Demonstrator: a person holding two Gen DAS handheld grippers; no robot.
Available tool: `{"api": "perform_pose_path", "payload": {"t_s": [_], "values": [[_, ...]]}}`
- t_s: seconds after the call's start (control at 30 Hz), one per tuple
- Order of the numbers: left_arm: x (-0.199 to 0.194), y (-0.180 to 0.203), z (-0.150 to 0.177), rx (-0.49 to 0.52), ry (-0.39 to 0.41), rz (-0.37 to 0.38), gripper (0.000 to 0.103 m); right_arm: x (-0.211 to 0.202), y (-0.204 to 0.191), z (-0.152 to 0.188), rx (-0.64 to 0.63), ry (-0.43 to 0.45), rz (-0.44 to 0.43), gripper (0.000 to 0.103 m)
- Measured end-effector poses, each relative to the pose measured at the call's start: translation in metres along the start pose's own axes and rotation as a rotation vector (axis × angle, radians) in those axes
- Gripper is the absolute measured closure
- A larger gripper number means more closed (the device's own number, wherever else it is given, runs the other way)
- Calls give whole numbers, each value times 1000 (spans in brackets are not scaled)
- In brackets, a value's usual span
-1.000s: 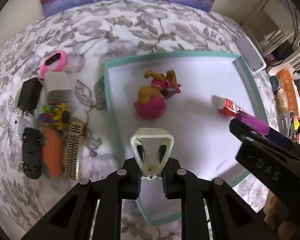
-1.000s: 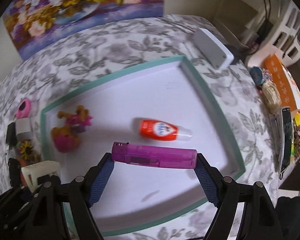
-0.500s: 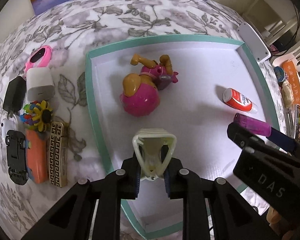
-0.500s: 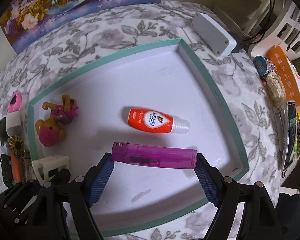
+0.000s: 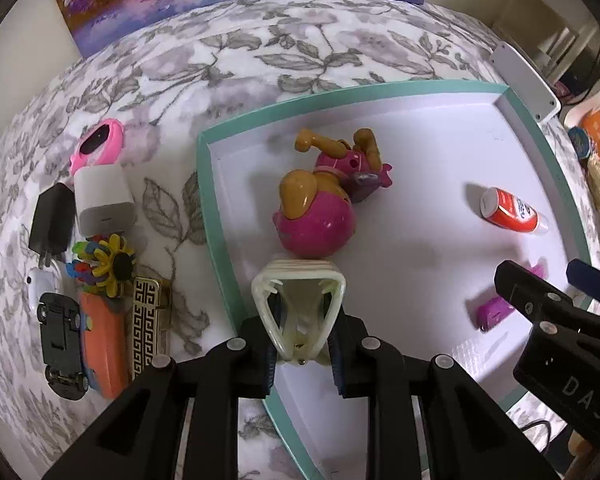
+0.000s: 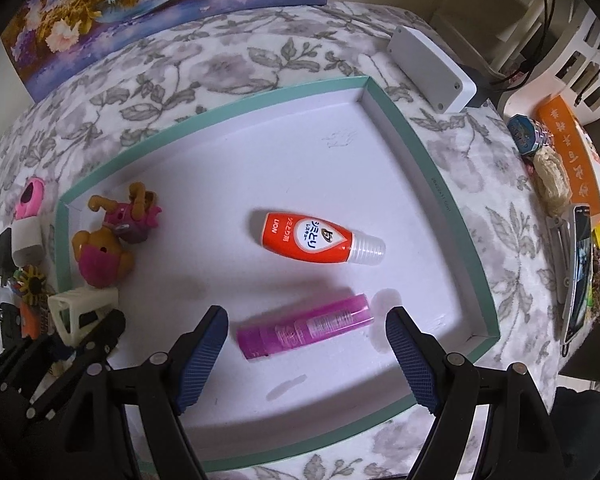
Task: Organize rigid objects
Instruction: 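Carry the lighter and cream frame into the white tray and open both grippers, then withdraw both grippers from the tray back toward the object pile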
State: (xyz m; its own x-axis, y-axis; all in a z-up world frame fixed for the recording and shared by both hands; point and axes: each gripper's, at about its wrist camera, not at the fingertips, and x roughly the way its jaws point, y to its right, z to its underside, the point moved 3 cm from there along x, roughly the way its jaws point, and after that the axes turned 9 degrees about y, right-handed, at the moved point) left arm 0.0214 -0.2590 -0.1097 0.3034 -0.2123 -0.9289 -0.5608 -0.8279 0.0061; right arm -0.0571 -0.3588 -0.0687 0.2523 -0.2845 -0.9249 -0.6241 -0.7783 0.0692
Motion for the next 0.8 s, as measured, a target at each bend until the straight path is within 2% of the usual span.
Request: {"api": "perform_pose_path", "payload": {"t_s": [0.17, 0.33, 0.4, 0.47, 0.7, 0.77, 0.8], "values": [[-2, -1, -2, -1, -2, 0, 80, -2, -3, -1, 5, -1, -10, 19], [-9, 0, 2, -25, -32, 34, 78, -8, -1, -3, 10, 16, -9, 19], [-17, -1, 2, -34, -33, 40, 70, -12, 0, -5, 21, 27, -19, 18], [-24, -4, 1, -43, -25, 51, 54, -16, 1, -7, 31, 39, -34, 18], [-57, -35, 1, -138, 8, 89, 46, -24, 0, -8, 30, 65, -47, 18], [-64, -59, 0, -200, 28, 68, 46, -28, -1, -9, 36, 76, -51, 18], [-71, -80, -1, -249, 51, 32, 46, -30, -2, -9, 40, 84, -52, 18]]}}
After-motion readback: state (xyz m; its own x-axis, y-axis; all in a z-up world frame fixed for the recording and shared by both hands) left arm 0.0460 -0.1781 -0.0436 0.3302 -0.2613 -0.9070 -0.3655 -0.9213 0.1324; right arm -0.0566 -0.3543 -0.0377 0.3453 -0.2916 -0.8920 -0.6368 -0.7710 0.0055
